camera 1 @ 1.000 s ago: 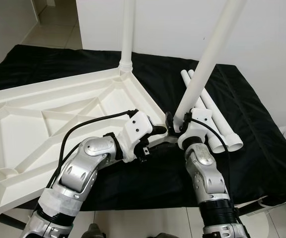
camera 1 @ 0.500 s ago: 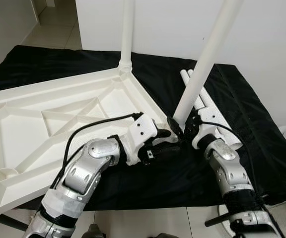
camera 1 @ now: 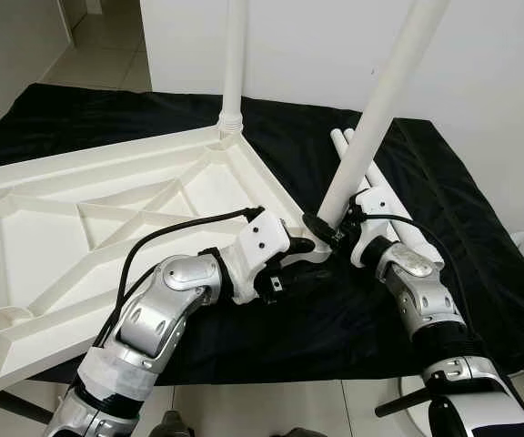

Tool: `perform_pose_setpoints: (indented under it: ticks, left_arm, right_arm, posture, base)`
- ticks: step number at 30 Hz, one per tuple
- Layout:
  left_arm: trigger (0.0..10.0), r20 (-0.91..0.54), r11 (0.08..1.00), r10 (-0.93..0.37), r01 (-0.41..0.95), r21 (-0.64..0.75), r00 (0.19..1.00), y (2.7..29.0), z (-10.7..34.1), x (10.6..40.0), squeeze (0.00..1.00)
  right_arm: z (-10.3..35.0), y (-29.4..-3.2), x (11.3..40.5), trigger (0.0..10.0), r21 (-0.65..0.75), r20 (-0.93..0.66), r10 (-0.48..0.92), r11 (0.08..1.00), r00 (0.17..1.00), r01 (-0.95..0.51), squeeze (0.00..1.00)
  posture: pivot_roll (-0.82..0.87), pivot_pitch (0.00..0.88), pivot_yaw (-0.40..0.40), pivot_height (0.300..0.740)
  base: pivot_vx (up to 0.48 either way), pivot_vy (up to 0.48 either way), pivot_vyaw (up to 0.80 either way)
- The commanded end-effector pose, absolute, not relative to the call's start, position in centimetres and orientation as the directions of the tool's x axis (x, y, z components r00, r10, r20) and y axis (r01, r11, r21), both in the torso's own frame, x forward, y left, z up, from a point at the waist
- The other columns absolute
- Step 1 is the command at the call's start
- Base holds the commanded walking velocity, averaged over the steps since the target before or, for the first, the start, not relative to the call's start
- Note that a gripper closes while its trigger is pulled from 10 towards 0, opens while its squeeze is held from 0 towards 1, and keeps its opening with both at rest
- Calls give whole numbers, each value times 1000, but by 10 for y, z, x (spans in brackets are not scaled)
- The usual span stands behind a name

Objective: Building children table

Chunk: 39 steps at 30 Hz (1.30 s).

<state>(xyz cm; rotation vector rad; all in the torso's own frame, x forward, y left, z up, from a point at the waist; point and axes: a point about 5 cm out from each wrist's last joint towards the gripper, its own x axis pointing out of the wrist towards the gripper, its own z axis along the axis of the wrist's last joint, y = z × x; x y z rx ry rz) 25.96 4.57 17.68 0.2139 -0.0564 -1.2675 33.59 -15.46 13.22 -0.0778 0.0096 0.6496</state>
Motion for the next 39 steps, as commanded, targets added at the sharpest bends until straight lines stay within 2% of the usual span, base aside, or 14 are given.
perform_pose_setpoints:
  ticks: [1, 2, 3, 4, 7, 14, 21, 22, 23, 24, 29, 31, 33, 39]
  left_arm:
    - [10000, -69, 298, -946, 932, 208, 318, 43, 178, 258, 0]
    - [10000, -68, 299, -945, 931, 208, 319, 43, 178, 258, 0]
    - [10000, -68, 299, -945, 931, 208, 319, 43, 178, 258, 0]
    - [10000, -67, 300, -945, 931, 207, 319, 43, 178, 258, 0]
    - [10000, -66, 301, -945, 931, 208, 320, 43, 179, 258, 0]
    - [10000, -66, 298, -946, 933, 204, 317, 42, 178, 257, 0]
    - [10000, -66, 298, -946, 933, 202, 317, 42, 178, 257, 0]
    - [10000, -65, 296, -947, 934, 200, 314, 42, 178, 256, 0]
    - [10000, -65, 296, -947, 934, 200, 314, 42, 178, 256, 0]
    - [10000, -64, 295, -948, 935, 199, 313, 41, 178, 256, 0]
    - [10000, -64, 294, -948, 935, 198, 312, 41, 177, 256, 0]
    - [10000, -63, 296, -948, 935, 198, 313, 41, 177, 255, 0]
    - [10000, -63, 297, -947, 934, 198, 314, 41, 177, 256, 0]
    - [10000, -65, 304, -944, 932, 199, 323, 44, 177, 256, 0]
  right_arm:
    - [120, -155, 333, 0, -42, -79, 615, 784, 785, -619, 0]
    - [118, -156, 333, 6863, -28, -76, 610, 789, 789, -613, 0]
    - [118, -156, 333, 6863, -28, -76, 610, 789, 789, -613, 0]
    - [118, -156, 333, 10000, -3, -66, 601, 798, 796, -603, 0]
    - [117, -157, 333, 10000, 19, -60, 587, 809, 807, -587, 0]
    - [116, -152, 335, 10000, 60, -67, 389, 921, 919, -385, 0]
    - [117, -148, 333, 10000, 95, -72, 306, 950, 949, -298, 0]
    - [119, -141, 329, 10000, 102, -69, 190, 978, 979, -183, 0]
    - [119, -141, 329, 10000, 102, -69, 190, 978, 979, -183, 0]
    - [120, -138, 325, 10000, 102, -67, 126, 988, 990, -119, 0]
    - [120, -135, 323, 10000, 106, -69, 76, 992, 995, -68, 0]
    - [121, -125, 313, 10000, 188, -75, -88, 977, 993, 101, 0]
    - [123, -122, 309, 10000, 204, -78, -141, 967, 987, 154, 0]
    - [127, -114, 301, 10000, 213, -78, -140, 965, 987, 154, 0]
  posture:
    - [74, 0, -89, 740]
    - [73, 0, -90, 740]
    - [73, 0, -90, 740]
    - [71, 0, -90, 740]
    - [70, 0, -89, 740]
    - [64, 0, -88, 740]
    - [60, 0, -88, 740]
    - [56, 0, -92, 740]
    - [56, 0, -92, 740]
    - [55, 0, -92, 740]
    - [55, 0, -93, 740]
    - [62, 0, -99, 740]
    - [62, 0, -99, 740]
    - [63, 0, -100, 740]
  base:
    - [0, 0, 0]
    - [0, 0, 0]
    - [0, 0, 0]
    - [0, 0, 0]
    - [0, 0, 0]
    - [0, 0, 0]
    - [0, 0, 0]
    - [0, 0, 0]
    - [0, 0, 0]
    - [0, 0, 0]
    - [0, 0, 0]
    - [0, 0, 0]
    - [0, 0, 0]
    - [0, 0, 0]
